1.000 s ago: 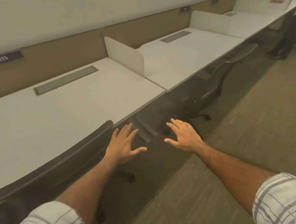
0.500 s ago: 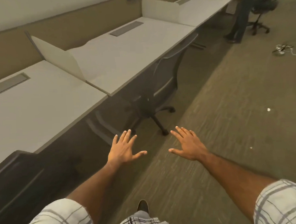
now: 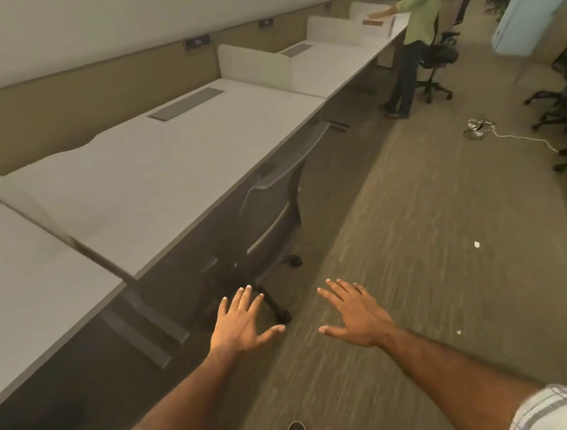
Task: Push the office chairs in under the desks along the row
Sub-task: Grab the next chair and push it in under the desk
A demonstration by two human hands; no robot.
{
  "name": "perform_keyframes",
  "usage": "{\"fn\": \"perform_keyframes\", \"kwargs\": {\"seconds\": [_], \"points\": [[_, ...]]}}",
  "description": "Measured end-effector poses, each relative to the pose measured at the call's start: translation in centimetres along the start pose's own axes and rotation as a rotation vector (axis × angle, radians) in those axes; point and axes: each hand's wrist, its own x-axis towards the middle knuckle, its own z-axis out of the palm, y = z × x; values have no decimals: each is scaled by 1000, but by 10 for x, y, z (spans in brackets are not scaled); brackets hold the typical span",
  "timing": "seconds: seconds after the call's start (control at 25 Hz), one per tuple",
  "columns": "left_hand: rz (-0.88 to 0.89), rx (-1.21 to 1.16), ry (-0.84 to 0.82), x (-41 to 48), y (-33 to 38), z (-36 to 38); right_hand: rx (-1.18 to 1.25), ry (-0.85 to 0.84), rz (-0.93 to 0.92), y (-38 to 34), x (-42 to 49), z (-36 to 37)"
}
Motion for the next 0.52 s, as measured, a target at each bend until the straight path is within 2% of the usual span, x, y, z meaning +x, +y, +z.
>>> {"fn": "perform_keyframes", "kwargs": {"seconds": [0.16, 0.32, 0.44, 0.52], "points": [[108, -10, 87, 79, 25, -43, 24, 114, -25, 43, 69, -50], [304, 16, 456, 145, 41, -107, 34, 256, -58, 97, 142, -110], [253, -36, 687, 190, 38, -154, 28, 322, -100, 143, 203, -151], [146, -69, 734, 217, 34, -175, 36, 362, -136, 173, 242, -176]]}}
